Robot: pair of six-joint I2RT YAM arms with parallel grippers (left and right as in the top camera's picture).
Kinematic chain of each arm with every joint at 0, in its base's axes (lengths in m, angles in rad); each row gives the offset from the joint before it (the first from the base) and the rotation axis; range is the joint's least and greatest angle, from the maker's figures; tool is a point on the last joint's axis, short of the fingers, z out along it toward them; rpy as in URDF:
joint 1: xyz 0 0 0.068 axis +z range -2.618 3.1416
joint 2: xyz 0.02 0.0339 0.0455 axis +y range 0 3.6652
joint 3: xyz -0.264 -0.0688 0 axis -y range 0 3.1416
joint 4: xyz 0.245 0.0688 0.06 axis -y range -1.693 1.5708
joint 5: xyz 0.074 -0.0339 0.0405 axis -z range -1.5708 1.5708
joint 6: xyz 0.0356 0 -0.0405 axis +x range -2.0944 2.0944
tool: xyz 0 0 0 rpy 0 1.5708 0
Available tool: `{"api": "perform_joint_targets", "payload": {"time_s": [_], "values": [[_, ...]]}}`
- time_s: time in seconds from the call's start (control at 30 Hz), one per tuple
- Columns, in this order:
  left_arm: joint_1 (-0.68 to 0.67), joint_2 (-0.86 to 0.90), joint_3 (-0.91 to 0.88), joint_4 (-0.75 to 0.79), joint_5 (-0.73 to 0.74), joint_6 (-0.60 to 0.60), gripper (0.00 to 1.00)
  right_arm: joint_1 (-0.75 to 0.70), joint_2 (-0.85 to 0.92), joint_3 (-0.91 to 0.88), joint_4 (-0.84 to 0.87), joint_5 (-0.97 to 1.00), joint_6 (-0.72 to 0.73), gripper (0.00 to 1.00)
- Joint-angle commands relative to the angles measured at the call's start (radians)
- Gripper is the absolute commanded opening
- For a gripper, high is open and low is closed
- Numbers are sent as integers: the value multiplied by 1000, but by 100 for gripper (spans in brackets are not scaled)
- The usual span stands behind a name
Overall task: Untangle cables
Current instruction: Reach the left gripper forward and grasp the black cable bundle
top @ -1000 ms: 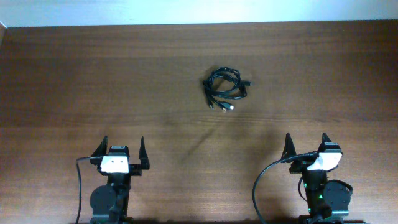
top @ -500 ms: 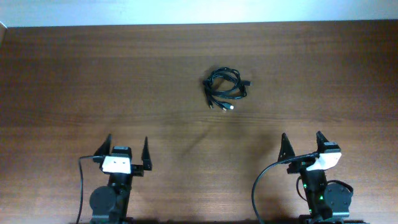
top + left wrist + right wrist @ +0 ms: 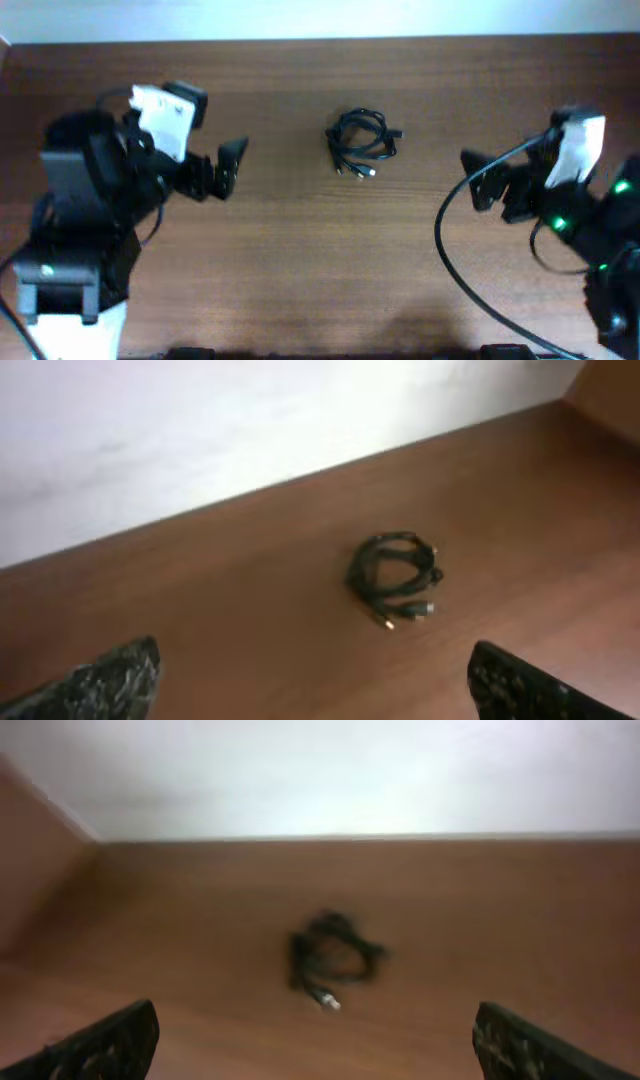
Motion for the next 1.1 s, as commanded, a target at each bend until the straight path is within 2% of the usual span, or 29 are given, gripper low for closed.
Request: {"api": "perform_joint_targets", "payload": {"time_s": [0.0, 0.1, 0.17, 0.23, 0.37, 0.43, 0.5, 0.53, 0.6, 0.7, 0.77, 0.8, 0.87, 0.97, 1.07], "values": [[-6, 56, 110, 4, 73, 2, 98, 6, 46, 185, -40, -185, -46, 99], [-6, 74, 111, 17, 77, -45, 98, 6, 107, 330, -179, 34, -65, 99], [-25, 121, 111, 21, 71, -55, 98, 6, 153, 402, -252, 95, -114, 99], [-79, 203, 111, 29, -56, -144, 98, 6, 192, 444, -287, 161, -132, 99], [-248, 405, 111, 145, -111, -161, 98, 6, 196, 447, -275, 167, -132, 99], [-342, 520, 111, 192, -239, -172, 98, 6, 194, 447, -292, 167, -132, 99], [-376, 604, 111, 204, -230, -163, 98, 6, 194, 447, -306, 166, -132, 99], [-380, 649, 111, 197, -150, -88, 98, 6, 194, 446, -311, 166, -132, 99], [-380, 723, 111, 161, 82, 211, 98, 6, 194, 446, -317, 165, -132, 99], [-380, 803, 111, 119, 126, 515, 98, 6, 195, 446, -329, 162, -133, 99], [-380, 806, 111, 174, 106, 593, 98, 6, 198, 446, -339, 162, -139, 99], [-380, 806, 111, 212, 26, 596, 98, 6, 198, 446, -349, 162, -139, 99], [-380, 806, 103, 212, 93, 596, 98, 6, 198, 446, -367, 163, -140, 99], [-380, 833, 103, 171, 68, 597, 98, 6, 198, 445, -391, 163, -158, 99], [-380, 941, 103, 161, 73, 597, 98, 6, 198, 444, -398, 163, -158, 100]]}}
